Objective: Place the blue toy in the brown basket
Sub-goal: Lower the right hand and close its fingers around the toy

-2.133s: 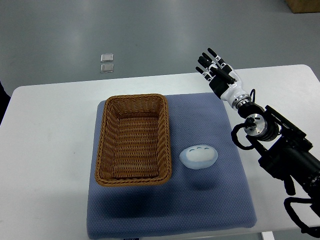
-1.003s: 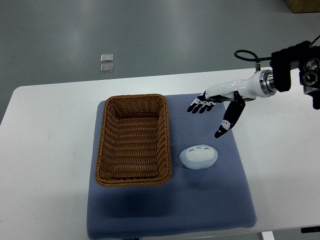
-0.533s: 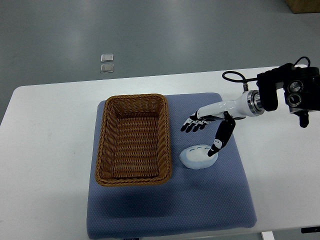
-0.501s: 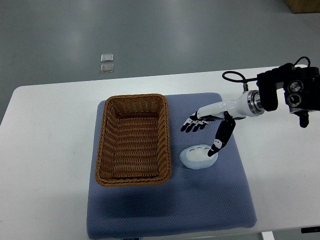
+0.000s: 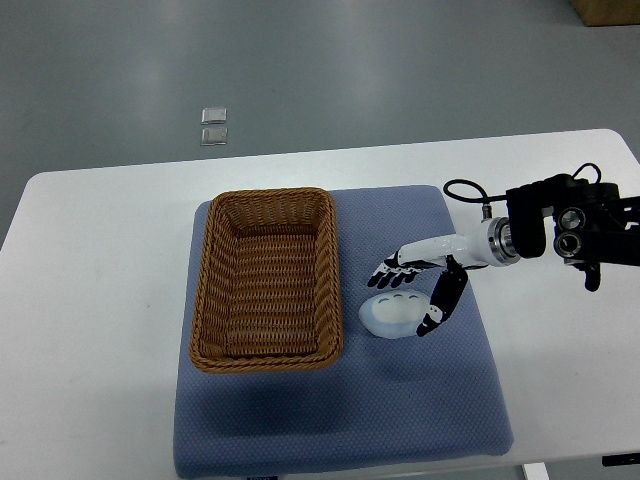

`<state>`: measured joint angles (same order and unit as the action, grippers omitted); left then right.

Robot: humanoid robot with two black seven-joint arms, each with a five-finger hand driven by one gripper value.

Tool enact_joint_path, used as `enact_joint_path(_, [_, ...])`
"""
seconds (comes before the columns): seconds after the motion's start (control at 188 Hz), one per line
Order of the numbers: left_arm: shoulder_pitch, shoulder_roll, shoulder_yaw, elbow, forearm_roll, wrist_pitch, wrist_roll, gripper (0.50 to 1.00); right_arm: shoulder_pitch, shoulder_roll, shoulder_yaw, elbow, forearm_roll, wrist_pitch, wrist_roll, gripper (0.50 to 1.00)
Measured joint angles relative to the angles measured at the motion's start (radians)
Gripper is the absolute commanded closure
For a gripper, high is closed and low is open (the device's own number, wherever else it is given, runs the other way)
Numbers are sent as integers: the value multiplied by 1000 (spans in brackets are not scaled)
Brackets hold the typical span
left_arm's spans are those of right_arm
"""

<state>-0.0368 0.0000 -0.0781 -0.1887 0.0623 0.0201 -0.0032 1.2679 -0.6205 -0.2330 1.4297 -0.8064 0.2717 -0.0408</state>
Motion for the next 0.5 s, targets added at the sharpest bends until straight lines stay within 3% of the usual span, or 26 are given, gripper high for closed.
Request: enact_joint_path(0.501, [0,0,2,2,-1,0,0,500,-78,32,6,-33,-21,-43,3,609])
